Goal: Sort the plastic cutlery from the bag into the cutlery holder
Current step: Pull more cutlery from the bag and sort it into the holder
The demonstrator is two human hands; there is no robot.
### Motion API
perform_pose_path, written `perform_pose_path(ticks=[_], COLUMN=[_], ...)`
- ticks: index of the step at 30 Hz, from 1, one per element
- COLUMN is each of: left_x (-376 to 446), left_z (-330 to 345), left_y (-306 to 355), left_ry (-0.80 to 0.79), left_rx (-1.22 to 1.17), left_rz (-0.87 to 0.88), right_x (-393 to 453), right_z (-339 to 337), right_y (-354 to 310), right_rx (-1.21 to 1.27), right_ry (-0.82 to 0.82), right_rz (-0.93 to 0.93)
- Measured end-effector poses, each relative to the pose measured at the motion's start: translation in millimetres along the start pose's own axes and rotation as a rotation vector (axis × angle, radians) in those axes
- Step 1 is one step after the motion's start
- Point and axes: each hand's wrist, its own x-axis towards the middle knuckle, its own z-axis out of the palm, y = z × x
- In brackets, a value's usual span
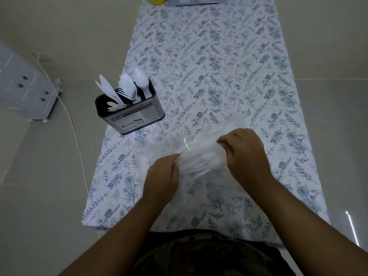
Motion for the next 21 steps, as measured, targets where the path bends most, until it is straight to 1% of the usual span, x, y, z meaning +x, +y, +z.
perform_pose_path(ticks=[2,5,8,10,13,16,19,21], left_x=[-6.9,-15.9,-20.3,-22.8,-21.4,-18.3,-14.8,-15.5], left_z=[4.3,9.2,13.9,17.3,19.3,17.7,9.1,1.3], left_y=[-2.5,-4.7,-9.3,-13.3,-12.6,-6.7,-5.5,-11.2], left_ry=[0.005,0.037,0.106,0.122,0.113,0.100,0.083,0.068], left_rx=[-0.028,-0.074,-0.136,-0.141,-0.130,-0.137,-0.159,-0.090], left_rz=[0.010,0.072,0.156,0.207,0.250,0.257,0.261,0.261], right_x=[1.4,0.0,-10.4,-19.7,-25.9,-28.8,-32.0,-30.6], right_z=[-10.2,-23.7,-27.1,-24.0,-14.9,2.7,16.9,20.1], right_y=[-7.2,-10.0,-9.7,-5.7,-6.0,-8.7,-4.2,-1.7], right_rx=[-0.025,-0.025,-0.144,-0.162,-0.105,-0.168,-0.237,-0.230], right_ry=[0.002,-0.015,-0.092,-0.141,-0.206,-0.267,-0.266,-0.243], right_rz=[-0.056,-0.053,0.009,0.050,0.066,0.064,0.069,0.108])
